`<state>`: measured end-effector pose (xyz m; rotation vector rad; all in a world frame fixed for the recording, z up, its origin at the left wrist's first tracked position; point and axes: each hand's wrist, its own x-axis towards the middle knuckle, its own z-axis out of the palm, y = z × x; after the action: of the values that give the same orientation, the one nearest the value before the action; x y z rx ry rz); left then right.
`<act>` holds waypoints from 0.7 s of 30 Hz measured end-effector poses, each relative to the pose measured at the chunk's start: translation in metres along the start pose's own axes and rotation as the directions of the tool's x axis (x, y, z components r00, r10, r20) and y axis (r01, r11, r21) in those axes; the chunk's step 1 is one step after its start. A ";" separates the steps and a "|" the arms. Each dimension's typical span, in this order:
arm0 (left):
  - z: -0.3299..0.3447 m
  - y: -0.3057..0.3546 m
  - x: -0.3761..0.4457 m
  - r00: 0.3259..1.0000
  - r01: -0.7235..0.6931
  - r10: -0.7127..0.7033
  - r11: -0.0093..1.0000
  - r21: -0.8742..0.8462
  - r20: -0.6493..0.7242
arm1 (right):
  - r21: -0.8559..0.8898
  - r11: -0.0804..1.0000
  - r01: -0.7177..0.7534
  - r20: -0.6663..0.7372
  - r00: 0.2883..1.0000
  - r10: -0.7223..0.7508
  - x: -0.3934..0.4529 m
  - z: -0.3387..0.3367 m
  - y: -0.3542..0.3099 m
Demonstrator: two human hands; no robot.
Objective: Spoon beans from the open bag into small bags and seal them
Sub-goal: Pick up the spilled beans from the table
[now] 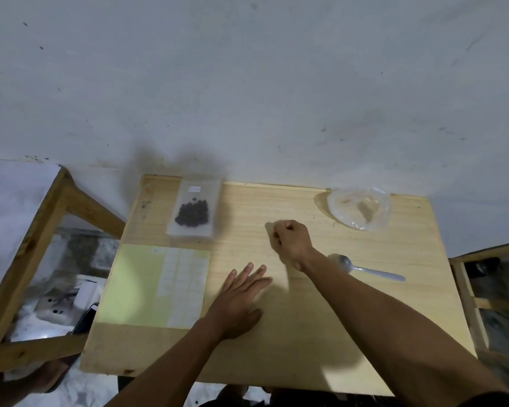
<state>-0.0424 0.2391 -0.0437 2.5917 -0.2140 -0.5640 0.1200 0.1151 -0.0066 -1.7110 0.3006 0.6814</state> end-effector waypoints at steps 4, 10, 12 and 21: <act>0.000 0.006 -0.002 0.999 0.031 -0.031 0.999 0.040 -0.019 | 0.306 0.943 -0.131 0.076 0.991 0.113 -0.017 -0.011 0.012; 0.008 0.025 0.015 0.989 -0.047 0.088 0.949 0.312 -0.116 | 0.493 0.840 -0.229 0.185 0.970 0.156 -0.056 -0.048 0.030; 0.011 0.037 0.029 0.983 -0.135 0.172 0.924 0.358 -0.071 | 0.551 0.801 -0.235 0.154 0.972 0.180 -0.076 -0.071 0.037; 0.051 0.115 0.078 0.874 -0.483 0.447 0.758 0.438 0.191 | 0.719 0.676 0.159 -0.531 0.754 0.387 -0.164 -0.227 0.142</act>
<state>0.0004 0.0979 -0.0564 2.8092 -1.1244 -0.4592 -0.0236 -0.1638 0.0023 -1.0583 1.0567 -0.0355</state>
